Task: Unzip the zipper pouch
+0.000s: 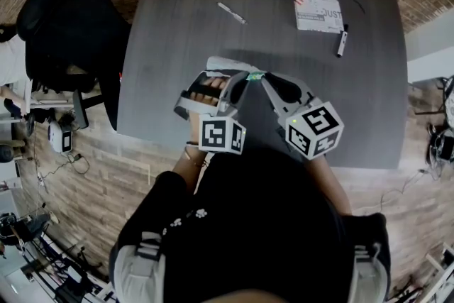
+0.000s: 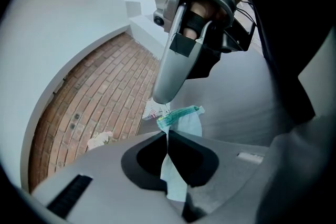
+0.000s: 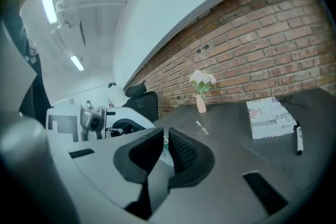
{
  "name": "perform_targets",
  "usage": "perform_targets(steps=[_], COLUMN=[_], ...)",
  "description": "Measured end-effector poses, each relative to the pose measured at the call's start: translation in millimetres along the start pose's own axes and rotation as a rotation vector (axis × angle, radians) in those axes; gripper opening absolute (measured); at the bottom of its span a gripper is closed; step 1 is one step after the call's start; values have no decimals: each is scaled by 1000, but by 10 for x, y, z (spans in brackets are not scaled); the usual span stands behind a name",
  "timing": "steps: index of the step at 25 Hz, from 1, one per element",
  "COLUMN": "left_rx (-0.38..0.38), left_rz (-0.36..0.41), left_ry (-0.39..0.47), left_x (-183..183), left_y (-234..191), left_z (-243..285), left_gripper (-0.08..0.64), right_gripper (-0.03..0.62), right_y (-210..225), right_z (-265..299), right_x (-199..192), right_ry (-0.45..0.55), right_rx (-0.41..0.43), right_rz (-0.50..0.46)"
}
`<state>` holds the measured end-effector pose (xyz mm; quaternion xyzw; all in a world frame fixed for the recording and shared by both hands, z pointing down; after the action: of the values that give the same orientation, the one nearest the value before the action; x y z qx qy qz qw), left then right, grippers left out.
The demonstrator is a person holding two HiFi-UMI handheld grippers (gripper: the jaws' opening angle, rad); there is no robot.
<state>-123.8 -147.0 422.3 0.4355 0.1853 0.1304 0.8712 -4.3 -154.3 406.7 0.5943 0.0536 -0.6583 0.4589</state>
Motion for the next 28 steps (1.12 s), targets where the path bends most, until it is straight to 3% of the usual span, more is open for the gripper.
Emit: perform_targets(steps=[5, 9, 28], left_rx=[7, -2, -3], left_rz=[26, 19, -96], left_ry=[14, 30, 91], left_x=[25, 39, -8], left_y=[-6, 5, -15], left_z=[-12, -1, -65], left_gripper=[6, 6, 6], right_gripper=[28, 9, 0], right_y=[71, 80, 104], right_z=[6, 13, -29], right_x=[-69, -92, -41], right_ry=[-4, 1, -28], right_rx=[49, 50, -50], right_rz=[160, 185, -13])
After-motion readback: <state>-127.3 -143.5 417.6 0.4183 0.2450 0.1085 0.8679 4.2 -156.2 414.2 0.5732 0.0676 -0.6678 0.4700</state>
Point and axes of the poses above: the fingertips, and each gripper's own axes: z forward along the fingers, y to its right, x out of its top, the point moved 8 cm from there along -z, backward along the fingers, and after that the axes turned 12 degrees about z, right-handed, at the moved point
